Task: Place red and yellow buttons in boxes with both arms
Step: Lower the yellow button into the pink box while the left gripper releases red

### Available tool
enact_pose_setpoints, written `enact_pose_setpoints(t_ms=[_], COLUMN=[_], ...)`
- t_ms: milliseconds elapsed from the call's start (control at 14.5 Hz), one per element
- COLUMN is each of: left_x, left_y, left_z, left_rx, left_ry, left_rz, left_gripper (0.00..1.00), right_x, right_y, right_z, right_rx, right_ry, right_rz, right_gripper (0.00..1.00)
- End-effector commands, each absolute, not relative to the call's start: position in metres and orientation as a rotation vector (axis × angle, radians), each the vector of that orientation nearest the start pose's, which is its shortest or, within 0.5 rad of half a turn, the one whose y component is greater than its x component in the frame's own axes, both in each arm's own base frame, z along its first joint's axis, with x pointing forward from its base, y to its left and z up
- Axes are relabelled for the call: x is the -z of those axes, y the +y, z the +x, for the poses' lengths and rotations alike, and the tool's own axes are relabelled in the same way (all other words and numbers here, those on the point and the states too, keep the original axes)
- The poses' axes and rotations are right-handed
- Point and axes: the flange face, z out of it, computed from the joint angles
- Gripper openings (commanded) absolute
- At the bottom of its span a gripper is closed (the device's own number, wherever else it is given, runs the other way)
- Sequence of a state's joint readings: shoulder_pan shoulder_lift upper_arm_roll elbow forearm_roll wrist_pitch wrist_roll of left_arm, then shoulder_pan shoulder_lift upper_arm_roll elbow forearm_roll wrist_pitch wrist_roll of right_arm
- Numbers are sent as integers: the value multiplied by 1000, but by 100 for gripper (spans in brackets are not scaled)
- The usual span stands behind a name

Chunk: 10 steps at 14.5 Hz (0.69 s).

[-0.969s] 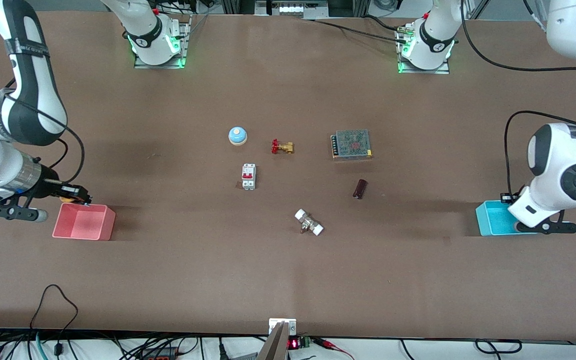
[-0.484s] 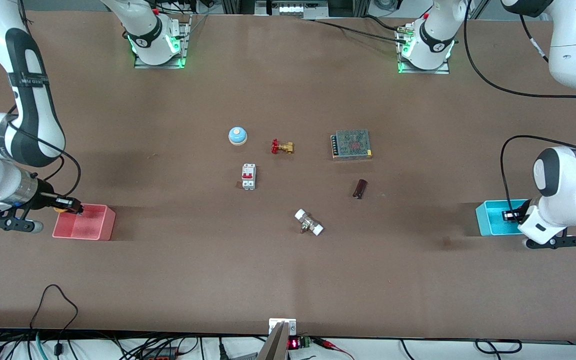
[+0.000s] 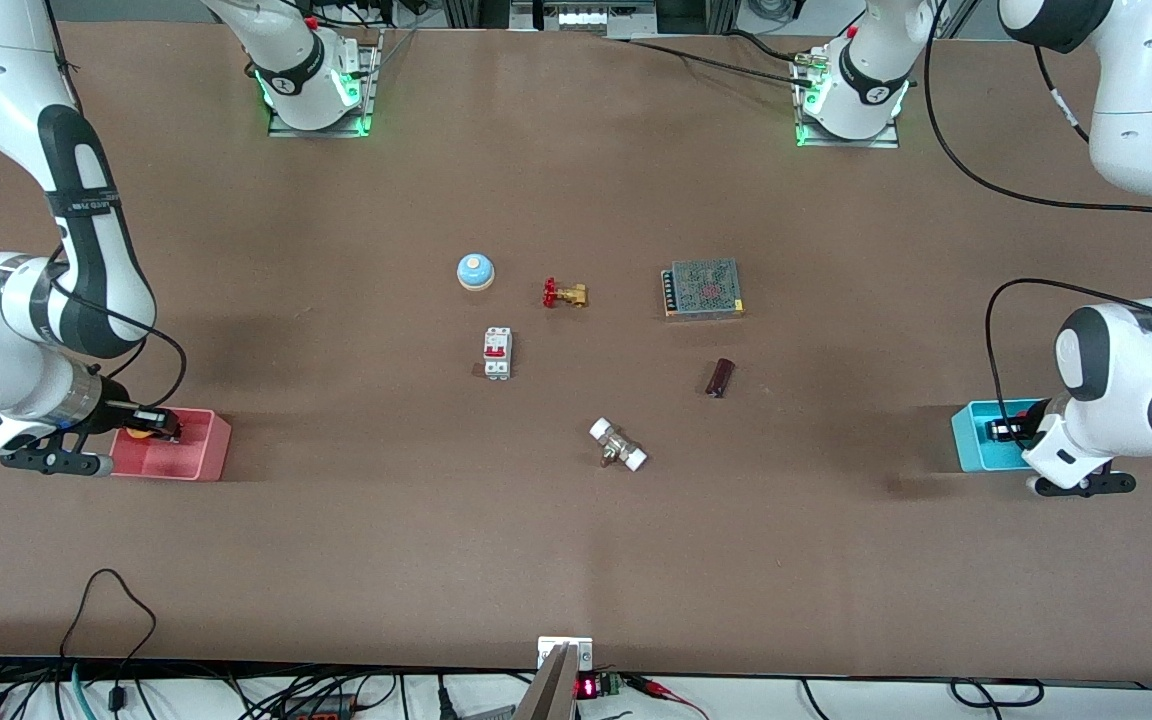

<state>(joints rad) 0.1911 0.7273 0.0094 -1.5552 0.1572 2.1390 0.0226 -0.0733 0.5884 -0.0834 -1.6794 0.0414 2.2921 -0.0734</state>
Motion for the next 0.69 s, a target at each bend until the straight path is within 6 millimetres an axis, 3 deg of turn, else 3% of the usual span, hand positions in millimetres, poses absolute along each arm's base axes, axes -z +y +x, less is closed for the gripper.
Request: enact_pose_setpoints(t_ms=[0, 69, 138, 277, 346, 623], left_x=[-200, -200, -200, -204, -204, -210], left_y=[145, 145, 146, 145, 147, 148], left_z=[677, 677, 678, 678, 678, 680], left_rx=[-230, -230, -228, -225, -224, -220], left_ry=[-101, -101, -100, -68, -65, -18], left_rz=[-3040, -3040, -3039, -3033, -3030, -3033], left_gripper=[1, 5, 15, 60, 100, 100], right_x=[-254, -250, -243, -239, -238, -226], right_y=[-103, -104, -104, -105, -104, -103], right_z=[683, 682, 682, 686, 686, 684], right_rx=[81, 74, 71, 123, 126, 100], right_ry=[114, 101, 98, 88, 86, 83], right_rz=[-3143, -3145, -3145, -3151, -3150, -3149], right_gripper=[28, 28, 28, 28, 29, 31])
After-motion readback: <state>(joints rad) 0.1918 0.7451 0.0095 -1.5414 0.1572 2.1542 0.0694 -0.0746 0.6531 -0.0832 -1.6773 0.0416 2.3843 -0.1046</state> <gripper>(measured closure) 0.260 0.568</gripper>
